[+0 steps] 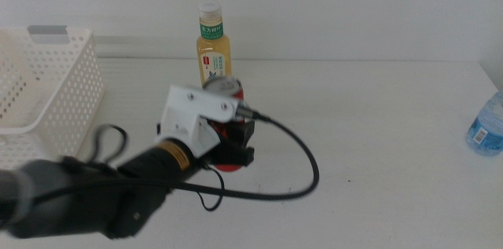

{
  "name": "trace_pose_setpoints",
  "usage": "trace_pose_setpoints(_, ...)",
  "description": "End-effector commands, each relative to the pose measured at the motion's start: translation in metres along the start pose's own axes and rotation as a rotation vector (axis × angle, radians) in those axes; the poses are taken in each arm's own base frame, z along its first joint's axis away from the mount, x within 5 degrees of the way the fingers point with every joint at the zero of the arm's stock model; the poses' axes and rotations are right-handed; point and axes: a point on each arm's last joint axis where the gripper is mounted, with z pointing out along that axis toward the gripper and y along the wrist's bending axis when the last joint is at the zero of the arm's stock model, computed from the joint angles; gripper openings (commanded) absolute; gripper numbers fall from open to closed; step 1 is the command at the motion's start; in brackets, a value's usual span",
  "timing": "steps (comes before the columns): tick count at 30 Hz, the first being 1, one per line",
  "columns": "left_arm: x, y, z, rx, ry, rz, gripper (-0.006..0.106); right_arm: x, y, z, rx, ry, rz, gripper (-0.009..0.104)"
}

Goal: Use arms to grab the bottles and put them into the dustbin to the left of the table.

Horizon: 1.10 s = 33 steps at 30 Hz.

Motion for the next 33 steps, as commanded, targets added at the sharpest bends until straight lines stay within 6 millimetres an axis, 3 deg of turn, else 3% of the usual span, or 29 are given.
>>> trace_pose_setpoints(1, -0.029, -0.005, -0.018, 0.013, -0.011, -0.011, -0.002, 0.000, -0.001, 0.000, 0.007, -0.008, -0.011, 0.086)
trace_pose_setpoints(10, -0.094, -0.016, -0.075, 0.047, -0.037, 0.036, -0.002, 0.000, -0.001, 0.000, 0.007, -0.008, -0.011, 0.086)
trace_pose_setpoints(15, -0.129, -0.009, -0.090, 0.005, 0.103, 0.033, -0.002, 0.000, -0.001, 0.000, 0.007, -0.008, -0.011, 0.086)
trace_pose_setpoints(19, -0.173, 0.033, -0.106, -0.116, 0.233, 0.044, -0.002, 0.000, -0.001, 0.000, 0.007, -0.008, -0.011, 0.086)
trace_pose_setpoints(24, -0.220, 0.113, -0.125, -0.286, 0.284, -0.020, -0.002, 0.000, -0.001, 0.000, 0.007, -0.008, -0.011, 0.086)
trace_pose_setpoints(29, -0.227, 0.184, -0.130, -0.390, 0.447, -0.156, -0.002, 0.000, -0.001, 0.000, 0.007, -0.008, -0.011, 0.086)
trace_pose_setpoints(33, -0.220, 0.223, -0.121, -0.407, 0.524, -0.175, -0.002, 0.000, -0.001, 0.000, 0.007, -0.008, -0.011, 0.086)
